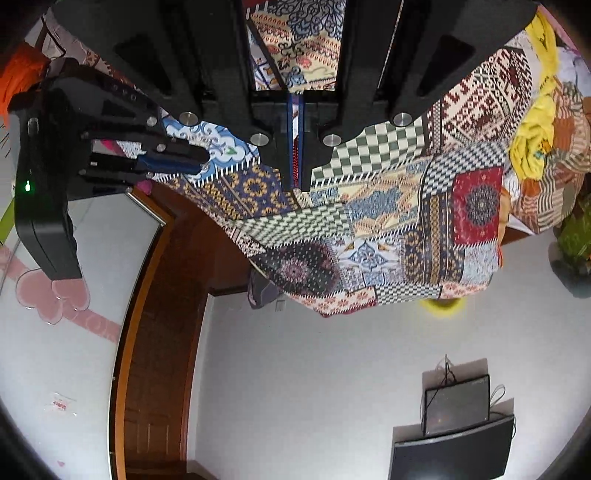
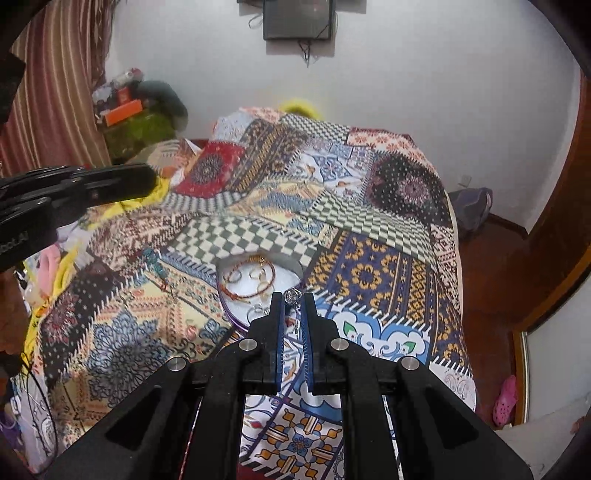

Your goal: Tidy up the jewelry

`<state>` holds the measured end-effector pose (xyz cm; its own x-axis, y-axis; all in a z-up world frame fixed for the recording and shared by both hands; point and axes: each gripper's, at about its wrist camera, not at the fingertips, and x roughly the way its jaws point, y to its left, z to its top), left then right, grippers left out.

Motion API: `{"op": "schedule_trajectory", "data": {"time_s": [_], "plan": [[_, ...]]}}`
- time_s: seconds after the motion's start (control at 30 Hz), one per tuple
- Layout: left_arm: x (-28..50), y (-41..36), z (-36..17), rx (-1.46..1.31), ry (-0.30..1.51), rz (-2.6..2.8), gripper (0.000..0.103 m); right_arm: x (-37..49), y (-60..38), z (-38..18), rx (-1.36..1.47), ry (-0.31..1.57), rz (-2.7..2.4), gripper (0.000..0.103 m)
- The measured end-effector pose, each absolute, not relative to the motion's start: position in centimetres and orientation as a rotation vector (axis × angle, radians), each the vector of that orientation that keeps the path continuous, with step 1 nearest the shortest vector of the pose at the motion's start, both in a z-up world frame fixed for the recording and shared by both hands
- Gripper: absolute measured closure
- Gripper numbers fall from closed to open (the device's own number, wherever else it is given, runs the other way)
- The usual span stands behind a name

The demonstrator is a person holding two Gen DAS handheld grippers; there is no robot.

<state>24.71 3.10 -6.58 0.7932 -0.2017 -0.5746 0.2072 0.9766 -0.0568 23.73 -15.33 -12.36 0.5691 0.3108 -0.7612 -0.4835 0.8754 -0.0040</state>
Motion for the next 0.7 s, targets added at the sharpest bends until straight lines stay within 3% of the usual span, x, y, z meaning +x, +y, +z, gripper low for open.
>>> {"op": "schedule_trajectory", "data": {"time_s": [0.7], "plan": [[28.6,2.9,-7.2,-0.027,0.599,-0.242,0.103,25.4,-14.3,-12.9,-0.187,0.819,0.512,0.095]]}}
